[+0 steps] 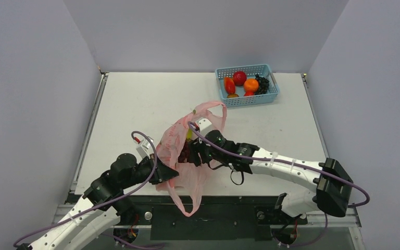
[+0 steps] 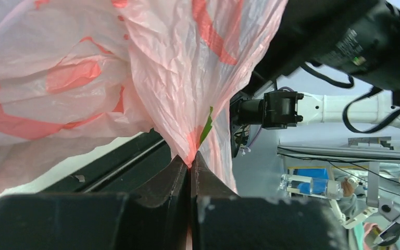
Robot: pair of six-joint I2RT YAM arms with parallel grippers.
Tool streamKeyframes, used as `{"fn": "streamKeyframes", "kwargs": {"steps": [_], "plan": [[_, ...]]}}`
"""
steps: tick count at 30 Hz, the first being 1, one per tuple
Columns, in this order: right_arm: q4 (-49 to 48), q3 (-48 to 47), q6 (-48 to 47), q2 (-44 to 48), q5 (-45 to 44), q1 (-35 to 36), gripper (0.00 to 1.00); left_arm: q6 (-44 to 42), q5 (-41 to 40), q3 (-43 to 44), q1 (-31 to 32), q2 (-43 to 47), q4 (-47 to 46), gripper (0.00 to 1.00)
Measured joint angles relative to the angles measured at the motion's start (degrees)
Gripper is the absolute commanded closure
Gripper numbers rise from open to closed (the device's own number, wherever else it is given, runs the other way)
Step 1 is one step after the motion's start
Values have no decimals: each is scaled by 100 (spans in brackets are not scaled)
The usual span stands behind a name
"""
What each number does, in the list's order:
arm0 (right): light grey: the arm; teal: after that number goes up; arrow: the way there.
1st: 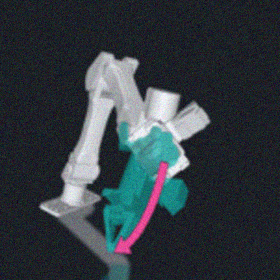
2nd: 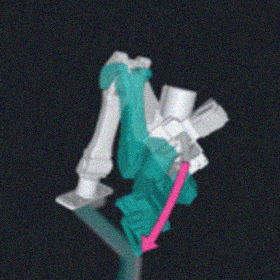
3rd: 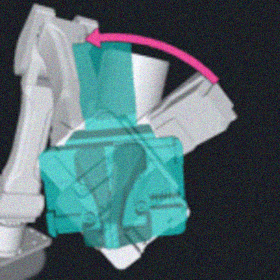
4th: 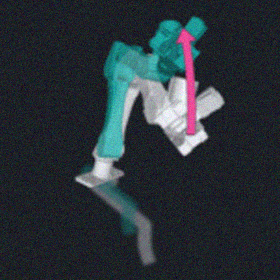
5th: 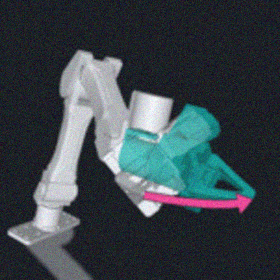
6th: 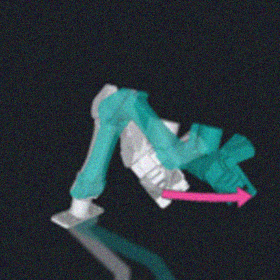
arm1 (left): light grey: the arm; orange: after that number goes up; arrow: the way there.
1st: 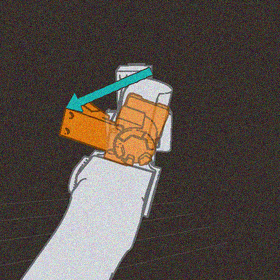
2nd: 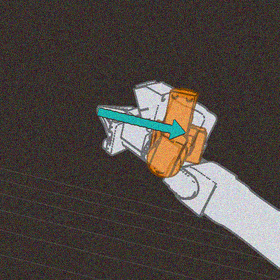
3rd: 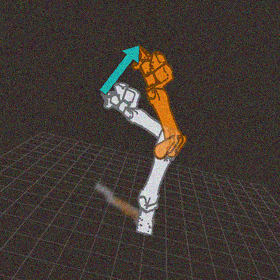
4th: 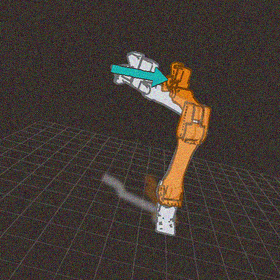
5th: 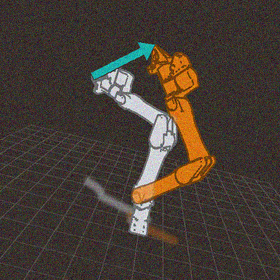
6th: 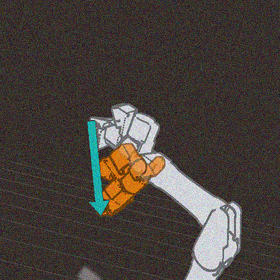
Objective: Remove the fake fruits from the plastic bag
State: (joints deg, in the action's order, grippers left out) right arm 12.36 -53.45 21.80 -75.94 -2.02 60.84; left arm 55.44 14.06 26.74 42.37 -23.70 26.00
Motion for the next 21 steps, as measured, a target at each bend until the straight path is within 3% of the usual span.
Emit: {"fn": "streamKeyframes", "kwargs": {"steps": [8, 16, 21], "plan": [[-619, 24, 83, -662, 262, -243, 35, 994, 101, -208, 0, 533, 313, 100], [-846, 188, 109, -859, 402, -280, 35, 1316, -63, -160, -4, 1209, 1329, 100], [-887, 535, -101, -859, 501, -280, 33, 1563, -195, -195, -4, 1434, 1495, 100]]}}
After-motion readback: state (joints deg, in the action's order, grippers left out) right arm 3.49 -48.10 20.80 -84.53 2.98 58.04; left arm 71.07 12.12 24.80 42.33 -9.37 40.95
